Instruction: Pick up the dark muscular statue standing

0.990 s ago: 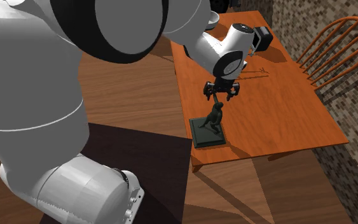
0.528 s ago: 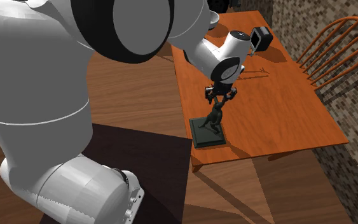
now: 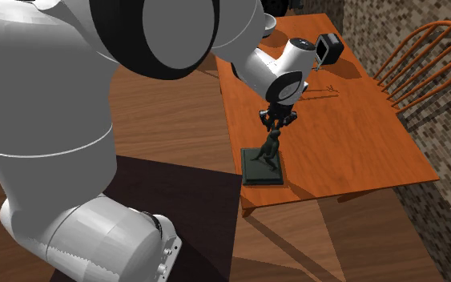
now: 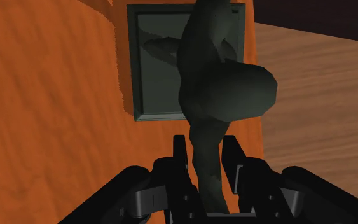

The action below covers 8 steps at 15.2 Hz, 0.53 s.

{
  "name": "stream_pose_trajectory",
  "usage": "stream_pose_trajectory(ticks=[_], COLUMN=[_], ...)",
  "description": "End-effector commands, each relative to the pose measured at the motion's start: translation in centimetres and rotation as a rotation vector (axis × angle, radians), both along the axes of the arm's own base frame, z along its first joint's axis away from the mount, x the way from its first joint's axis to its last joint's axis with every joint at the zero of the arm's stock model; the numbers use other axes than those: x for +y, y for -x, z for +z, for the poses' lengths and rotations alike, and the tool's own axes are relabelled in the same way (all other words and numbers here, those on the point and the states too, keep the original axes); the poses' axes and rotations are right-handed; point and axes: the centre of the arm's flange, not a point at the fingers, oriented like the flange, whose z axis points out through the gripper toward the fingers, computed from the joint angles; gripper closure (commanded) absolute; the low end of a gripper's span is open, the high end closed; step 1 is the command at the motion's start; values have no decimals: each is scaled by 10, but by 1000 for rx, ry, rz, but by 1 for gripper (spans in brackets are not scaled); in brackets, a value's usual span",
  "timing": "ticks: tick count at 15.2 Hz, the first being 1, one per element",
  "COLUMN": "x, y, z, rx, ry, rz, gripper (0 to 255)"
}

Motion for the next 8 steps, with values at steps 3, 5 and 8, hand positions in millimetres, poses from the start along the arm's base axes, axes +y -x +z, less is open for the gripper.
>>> stream_pose_trajectory(ticks=[3,5,8], x=[0,0,0], y=[1,1,1], z=[9,20,36], rx=[4,4,4], ry=[-2,-2,-2], rz=[0,0,0], gripper=[255,255,255])
